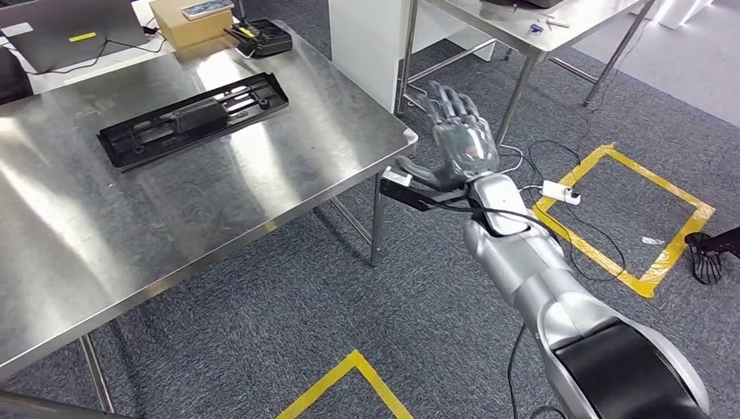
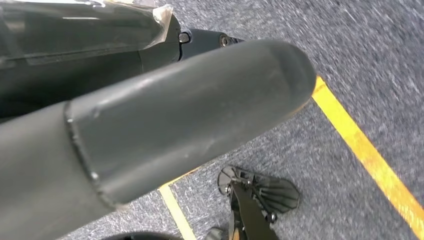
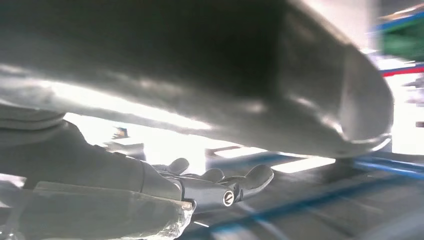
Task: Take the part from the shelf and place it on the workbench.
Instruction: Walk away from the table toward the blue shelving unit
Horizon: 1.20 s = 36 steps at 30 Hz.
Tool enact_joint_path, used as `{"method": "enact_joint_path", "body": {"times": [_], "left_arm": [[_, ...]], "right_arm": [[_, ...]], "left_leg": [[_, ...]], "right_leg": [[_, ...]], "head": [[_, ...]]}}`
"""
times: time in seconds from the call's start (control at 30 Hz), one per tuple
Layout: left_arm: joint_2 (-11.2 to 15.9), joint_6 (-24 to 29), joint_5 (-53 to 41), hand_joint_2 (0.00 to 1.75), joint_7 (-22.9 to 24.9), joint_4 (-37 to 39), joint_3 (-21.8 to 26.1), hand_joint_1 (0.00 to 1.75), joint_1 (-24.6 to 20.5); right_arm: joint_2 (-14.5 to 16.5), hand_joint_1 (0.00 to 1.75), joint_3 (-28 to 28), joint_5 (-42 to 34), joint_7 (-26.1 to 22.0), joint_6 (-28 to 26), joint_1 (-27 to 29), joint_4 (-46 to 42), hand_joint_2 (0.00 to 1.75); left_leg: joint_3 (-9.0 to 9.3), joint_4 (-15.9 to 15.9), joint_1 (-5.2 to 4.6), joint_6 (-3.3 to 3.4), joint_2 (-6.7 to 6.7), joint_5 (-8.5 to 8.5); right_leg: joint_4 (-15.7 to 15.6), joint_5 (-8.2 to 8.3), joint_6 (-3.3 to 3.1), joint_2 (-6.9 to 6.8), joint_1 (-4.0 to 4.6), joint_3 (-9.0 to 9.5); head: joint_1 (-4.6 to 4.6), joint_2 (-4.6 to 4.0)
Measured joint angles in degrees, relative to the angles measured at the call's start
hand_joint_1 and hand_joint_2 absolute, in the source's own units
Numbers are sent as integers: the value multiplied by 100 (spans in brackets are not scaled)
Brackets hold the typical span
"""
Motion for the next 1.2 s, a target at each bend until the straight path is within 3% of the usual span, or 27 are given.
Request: {"method": "enact_joint_path", "body": {"times": [0.07, 0.1, 0.17, 0.2, 0.27, 0.33, 0.37, 0.4, 0.43, 0.47, 0.53, 0.6, 0.67, 0.73, 0.8, 0.87, 0.9, 0.93, 1.0, 1.03, 1.1, 1.13, 1.2], "left_arm": [[-16, -10, -5, 0, -13, 0, 1, 0, 6], [-21, -12, -7, 0, -16, 0, 1, 0, 6], [-31, -12, -7, 0, -24, 0, 4, 0, -9], [-32, -10, -6, 0, -31, 0, 11, 0, -24], [-40, -3, -5, 0, -46, 0, 39, 0, -37], [-50, 3, -2, 0, -59, 2, 78, 0, -27], [-57, 0, 0, 0, -73, 4, 93, 0, -23], [-66, -16, -1, 0, -101, 5, 107, 0, -20], [-79, -42, -9, 0, -140, 5, 116, 0, -19], [-91, -73, -23, 0, -181, 5, 123, 0, -21], [-115, -119, -51, 0, -241, 6, 133, 0, -22], [-133, -132, -65, 0, -263, 8, 139, 0, -32], [-152, -159, -88, 0, -290, 8, 142, 0, -53], [-180, -212, -138, 0, -337, 5, 142, 0, -73], [-202, -264, -228, 0, -378, 4, 140, 0, -79], [-213, -300, -326, 0, -398, 4, 138, 0, -75], [-215, -312, -368, 0, -402, 4, 137, 0, -73], [-215, -314, -409, 0, -398, 4, 135, 0, -72], [-213, -325, -502, 0, -369, 4, 120, 0, -70], [-206, -342, -552, 0, -345, 3, 104, 0, -68], [-192, -474, -667, 0, -225, 4, 59, 0, -65], [-181, -594, -739, 0, -106, 5, 28, 0, -70], [-165, -848, -905, 0, 210, 7, -52, 0, -100]], "right_arm": [[-131, 0, -201, -60, 30, -195, 230, 48, 0], [-179, 0, -273, -75, 37, -250, 324, 68, 0], [-264, 0, -393, -110, 77, -311, 509, 115, 0], [-307, 0, -469, -147, 105, -331, 607, 138, 0], [-344, 0, -662, -250, 153, -376, 838, 174, 0], [-338, 0, -863, -316, 173, -418, 1143, 196, 0], [-332, 0, -961, -347, 179, -426, 1327, 203, 0], [-326, 0, -1074, -409, 183, -426, 1530, 219, 0], [-316, 0, -1209, -507, 177, -427, 1741, 250, 0], [-300, 0, -1356, -619, 164, -426, 1949, 291, 0], [-257, 0, -1641, -788, 125, -425, 2288, 380, 0], [-224, 0, -1838, -850, 97, -420, 2490, 437, 0], [-216, 0, -1986, -943, 72, -389, 2628, 491, 0], [-222, 0, -2166, -1151, 53, -313, 2795, 577, 0], [-207, 0, -2416, -1422, 60, -129, 3031, 719, 0], [-174, 0, -2736, -1789, 71, 293, 3370, 887, 0], [-151, 0, -2912, -1967, 115, 567, 3577, 970, 0], [-126, 0, -3079, -2088, 220, 845, 3787, 1049, 0], [-68, 0, -3344, -2157, 587, 1341, 4163, 1189, 0], [-36, 0, -3431, -2149, 772, 1548, 4312, 1242, 0], [31, 0, -3544, -2134, 994, 1854, 4538, 1322, 0], [60, 0, -3589, -2139, 1038, 1969, 4644, 1357, 0], [98, 0, -3680, -2186, 1039, 2113, 4858, 1421, 0]], "left_leg": [[9, 7, -43, -43, 121, -24], [19, 10, -66, -69, 189, -38], [46, 7, -77, -122, 330, -65], [46, 38, -60, -151, 310, -108], [-65, 357, -23, -195, 57, -359], [-358, 1059, -7, -218, -241, -758], [-508, 1392, -6, -229, -301, -896], [-591, 1562, -3, -236, -324, -925], [-574, 1520, 3, -239, -335, -839], [-448, 1259, 18, -239, -362, -662], [-90, 528, 61, -234, -562, -340], [74, 178, 62, -207, -698, -262], [85, 152, 15, -135, -605, -253], [124, 76, -3, -27, -480, -192], [151, 11, -4, 54, -363, -149], [147, 4, -25, 78, -261, -149], [144, 6, -34, 77, -209, -152], [142, 7, -40, 72, -154, -158], [156, 11, -45, 41, -23, -179], [171, 13, -59, 11, 51, -201], [221, 15, -95, -70, 201, -258], [254, 7, -105, -111, 281, -287], [323, 1, -82, -184, 385, -337]], "right_leg": [[-653, 199, -21, -266, 55, 360], [-764, 240, -51, -315, 82, 412], [-773, 283, -107, -154, 74, 383], [-783, 297, -135, -78, 41, 381], [-806, 326, -231, 53, -31, 390], [-807, 334, -304, 171, -31, 387], [-807, 334, -318, 237, -20, 387], [-804, 334, -320, 312, -13, 386], [-798, 334, -319, 388, -10, 386], [-784, 334, -317, 463, -10, 386], [-729, 326, -291, 611, 0, 355], [-688, 335, -226, 735, 19, 294], [-716, 374, -127, 854, 29, 244], [-631, 337, -67, 744, 31, 174], [-136, 94, -93, 452, 28, -60], [609, -216, -117, 306, 18, -401], [849, -301, -104, 280, 12, -497], [862, -302, -74, 257, 2, -475], [242, -122, 4, 107, -17, -86], [-163, -24, 17, -73, -11, 159], [-642, 84, -35, -325, 28, 450], [-681, 90, -85, -337, 56, 472], [-696, 103, -174, -163, 33, 482]], "head": [[23, 0], [28, 0], [15, 0], [7, 0], [-11, 0], [-32, 0], [-38, 0], [-39, 0], [-40, 0], [-40, 0], [-39, 0], [-33, 0], [-31, 0], [-25, 0], [5, 0], [29, 0], [33, 0], [35, 0], [40, 0], [50, 0], [49, 0], [43, 0], [21, 0]]}}
